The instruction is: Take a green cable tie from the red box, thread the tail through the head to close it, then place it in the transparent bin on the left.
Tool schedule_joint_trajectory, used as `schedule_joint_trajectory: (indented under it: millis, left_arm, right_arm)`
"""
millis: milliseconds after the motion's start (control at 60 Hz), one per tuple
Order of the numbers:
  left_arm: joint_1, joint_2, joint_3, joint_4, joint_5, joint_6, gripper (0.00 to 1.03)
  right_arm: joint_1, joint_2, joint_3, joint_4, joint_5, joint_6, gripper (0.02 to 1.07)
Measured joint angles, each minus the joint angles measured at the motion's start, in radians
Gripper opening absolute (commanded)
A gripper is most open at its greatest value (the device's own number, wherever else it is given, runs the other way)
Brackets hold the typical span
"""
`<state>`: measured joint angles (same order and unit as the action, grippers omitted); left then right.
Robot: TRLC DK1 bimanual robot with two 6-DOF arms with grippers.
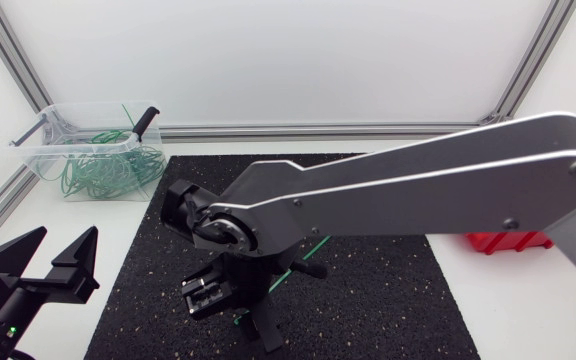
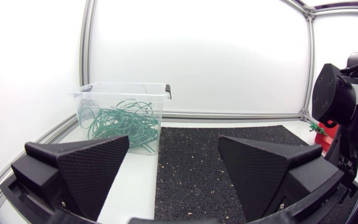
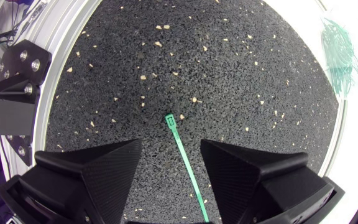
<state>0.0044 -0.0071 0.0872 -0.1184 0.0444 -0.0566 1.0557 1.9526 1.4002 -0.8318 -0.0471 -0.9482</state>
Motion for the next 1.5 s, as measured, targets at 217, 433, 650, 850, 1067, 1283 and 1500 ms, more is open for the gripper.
schedule_joint_trajectory:
  millis: [217,433,650,850,1067,1283,1500]
  left_arm:
    - [0.000,0.000,0.000,0.000,0.000,0.000,1.00]
    - [0.000,0.000,0.000,0.000,0.000,0.000,1.00]
    - [0.000,0.000,0.000,0.000,0.000,0.000,1.00]
    - [0.000,0.000,0.000,0.000,0.000,0.000,1.00]
    - [0.000,0.000,0.000,0.000,0.000,0.000,1.00]
    - [0.000,0.000,0.000,0.000,0.000,0.000,1.00]
    - [0.000,0.000,0.000,0.000,0.000,0.005,1.00]
  right_arm:
    - [0.016,0.053,0.000,0.022,0.000,-0.026,0.60]
    - [0.030,0.084,0.002,0.047,-0.001,-0.026,0.44]
    - [0.030,0.098,0.023,0.039,-0.001,-0.026,0.43]
    - [0.030,0.113,0.044,0.016,-0.001,-0.046,0.26]
    - [0.030,0.140,0.087,-0.020,-0.003,-0.049,0.08]
    - [0.029,0.142,0.098,-0.032,-0.003,-0.048,0.08]
    - [-0.017,0.083,0.127,-0.092,-0.021,-0.047,0.08]
